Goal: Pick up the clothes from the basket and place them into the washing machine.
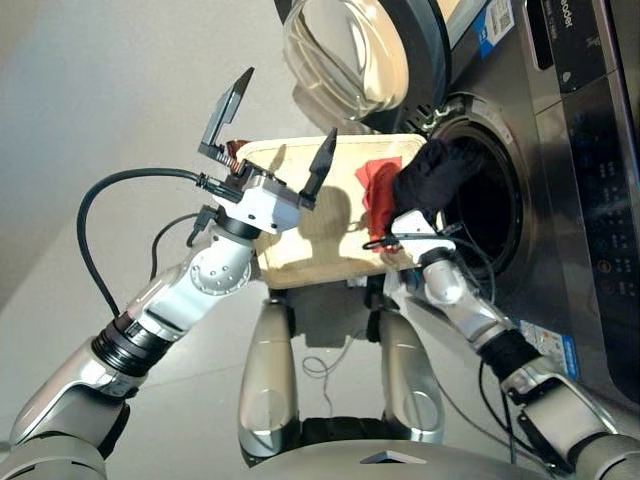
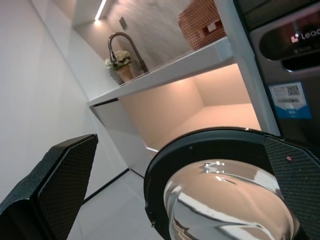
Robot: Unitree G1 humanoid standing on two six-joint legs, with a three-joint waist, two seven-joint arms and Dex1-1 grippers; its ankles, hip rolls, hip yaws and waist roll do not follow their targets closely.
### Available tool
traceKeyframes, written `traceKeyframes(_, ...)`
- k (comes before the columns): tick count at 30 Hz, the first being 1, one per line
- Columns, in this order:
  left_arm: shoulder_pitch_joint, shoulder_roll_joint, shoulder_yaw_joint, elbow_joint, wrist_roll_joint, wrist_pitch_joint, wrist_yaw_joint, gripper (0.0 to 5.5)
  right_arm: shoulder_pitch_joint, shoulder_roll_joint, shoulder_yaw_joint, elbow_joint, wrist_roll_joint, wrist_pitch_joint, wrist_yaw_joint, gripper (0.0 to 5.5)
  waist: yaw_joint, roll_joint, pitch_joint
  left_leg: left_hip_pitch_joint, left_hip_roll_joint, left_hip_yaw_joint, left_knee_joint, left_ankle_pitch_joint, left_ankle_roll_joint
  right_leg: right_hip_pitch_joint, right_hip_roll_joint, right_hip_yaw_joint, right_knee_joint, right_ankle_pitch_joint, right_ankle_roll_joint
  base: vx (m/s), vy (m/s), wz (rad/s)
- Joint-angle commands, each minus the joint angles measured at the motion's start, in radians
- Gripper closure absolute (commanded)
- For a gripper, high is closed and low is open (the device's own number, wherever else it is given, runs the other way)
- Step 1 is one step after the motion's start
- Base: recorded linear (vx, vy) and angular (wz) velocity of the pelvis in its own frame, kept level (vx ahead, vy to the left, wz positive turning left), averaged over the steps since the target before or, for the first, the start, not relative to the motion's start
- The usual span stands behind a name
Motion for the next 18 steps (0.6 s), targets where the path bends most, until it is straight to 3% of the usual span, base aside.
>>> traceKeyframes(1, 0.005, -0.085, -0.002, -0.152, -0.075, -0.080, 0.041, 0.00, -0.044, 0.011, -0.094, -0.004, 0.123, -0.105, -0.083, 5.50, 0.006, 0.059, -0.014, 0.021, -0.053, 0.023, -0.051, 0.051, 0.018, -0.024, -0.043, 0.040, 0.179, -0.132, 0.043, 0.000, 0.000, 0.000)
traceKeyframes(5, 0.003, -0.150, -0.012, -0.138, -0.156, -0.085, 0.031, 0.00, -0.068, 0.032, -0.124, 0.080, 0.204, -0.118, -0.104, 5.50, 0.006, 0.060, -0.014, 0.002, -0.056, 0.016, -0.037, 0.047, 0.017, -0.041, -0.044, 0.040, 0.194, -0.137, 0.040, 0.000, 0.000, 0.000)
traceKeyframes(7, 0.005, -0.207, -0.026, -0.126, -0.264, -0.089, -0.006, 0.00, -0.106, 0.048, -0.164, 0.162, 0.304, -0.134, -0.118, 5.50, 0.010, 0.063, -0.014, -0.025, -0.061, 0.006, -0.010, 0.039, 0.018, -0.063, -0.041, 0.043, 0.216, -0.146, 0.035, 0.000, 0.000, 0.000)
traceKeyframes(12, 0.004, -0.251, -0.051, -0.099, -0.359, -0.079, -0.049, 0.00, -0.182, 0.042, -0.257, 0.274, 0.430, -0.178, -0.155, 5.50, 0.020, 0.075, -0.014, -0.092, -0.066, -0.008, 0.048, 0.018, 0.018, -0.121, -0.038, 0.048, 0.271, -0.169, 0.026, 0.000, 0.000, 0.000)
traceKeyframes(18, 0.052, -0.291, -0.046, -0.068, -0.486, -0.070, -0.092, 0.00, -0.320, -0.072, -0.396, 0.411, 0.543, -0.207, -0.215, 5.50, 0.034, 0.101, -0.014, -0.238, -0.071, -0.020, 0.168, -0.027, 0.021, -0.262, -0.034, 0.049, 0.394, -0.216, 0.011, 0.000, 0.000, 0.000)
